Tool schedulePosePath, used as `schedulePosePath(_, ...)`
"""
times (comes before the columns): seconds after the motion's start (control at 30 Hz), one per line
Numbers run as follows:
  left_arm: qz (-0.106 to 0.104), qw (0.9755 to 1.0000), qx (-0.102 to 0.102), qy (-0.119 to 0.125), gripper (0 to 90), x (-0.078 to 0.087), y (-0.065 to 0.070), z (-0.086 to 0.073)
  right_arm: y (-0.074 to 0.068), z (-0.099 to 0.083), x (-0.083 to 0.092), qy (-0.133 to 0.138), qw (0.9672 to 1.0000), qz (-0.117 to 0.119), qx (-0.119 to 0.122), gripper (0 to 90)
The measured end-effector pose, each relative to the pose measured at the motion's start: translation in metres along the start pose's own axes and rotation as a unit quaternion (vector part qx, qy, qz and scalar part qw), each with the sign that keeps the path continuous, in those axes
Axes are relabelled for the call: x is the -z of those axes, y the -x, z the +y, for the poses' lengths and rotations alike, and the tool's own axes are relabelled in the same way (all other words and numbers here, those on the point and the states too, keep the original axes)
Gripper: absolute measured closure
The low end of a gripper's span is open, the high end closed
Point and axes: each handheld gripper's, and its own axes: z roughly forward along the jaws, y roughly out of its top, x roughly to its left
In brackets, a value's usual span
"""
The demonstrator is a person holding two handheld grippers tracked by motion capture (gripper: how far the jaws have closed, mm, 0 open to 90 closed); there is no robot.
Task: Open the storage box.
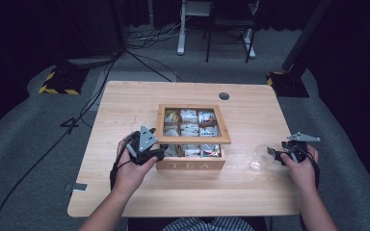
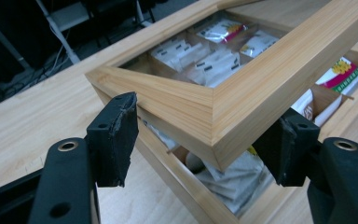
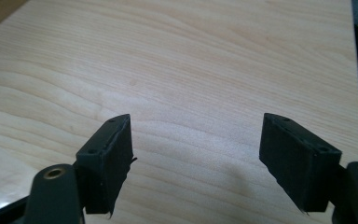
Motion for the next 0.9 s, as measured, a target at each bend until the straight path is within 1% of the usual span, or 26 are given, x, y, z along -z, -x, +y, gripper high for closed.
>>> schedulePosePath(0.03,0.001,1.0000,-0.002,0.000,35.0,0.000,0.000,0.001,-0.001,0.001,0.003,0.001,1.0000,-0.002,0.000,26.4)
schedulePosePath(0.13,0.009,0.9999,-0.013,0.002,36.5,-0.001,-0.002,0.005,-0.002,-0.001,0.009,-0.004,0.9998,-0.019,-0.003,26.4)
schedulePosePath(0.17,0.014,0.9998,-0.017,0.002,37.7,-0.001,-0.002,0.006,-0.002,-0.002,0.011,-0.006,0.9998,-0.018,-0.004,26.5)
schedulePosePath(0.23,0.019,0.9997,-0.014,0.001,40.5,-0.001,-0.004,0.009,-0.002,-0.005,0.015,-0.008,0.9998,-0.019,-0.004,26.9)
schedulePosePath(0.3,0.020,0.9998,-0.006,0.006,43.2,0.000,-0.007,0.011,-0.002,-0.008,0.019,-0.010,0.9997,-0.023,-0.003,26.9)
schedulePosePath(0.4,0.014,0.9998,0.002,0.011,47.1,0.001,-0.012,0.015,0.002,-0.012,0.026,-0.013,0.9992,-0.035,-0.012,26.9)
schedulePosePath(0.43,0.011,0.9999,0.007,0.011,47.5,0.001,-0.014,0.016,0.003,-0.014,0.029,-0.012,0.9991,-0.036,-0.016,26.9)
schedulePosePath(0.5,0.011,0.9998,0.009,0.012,48.4,0.002,-0.015,0.018,0.005,-0.016,0.033,-0.009,0.9990,-0.037,-0.022,26.9)
schedulePosePath(0.6,0.017,0.9998,0.004,0.012,51.2,0.002,-0.017,0.021,0.007,-0.018,0.039,-0.006,0.9987,-0.040,-0.030,27.1)
schedulePosePath(0.7,0.019,0.9998,0.001,0.011,54.0,0.003,-0.019,0.024,0.008,-0.018,0.046,-0.001,0.9985,-0.042,-0.035,27.3)
schedulePosePath(0.8,0.019,0.9997,0.003,0.012,55.1,0.003,-0.020,0.026,0.008,-0.018,0.051,0.005,0.9984,-0.044,-0.036,27.3)
schedulePosePath(0.9,0.020,0.9997,-0.001,0.012,55.6,0.003,-0.021,0.029,0.007,-0.019,0.054,0.004,0.9983,-0.045,-0.036,27.3)
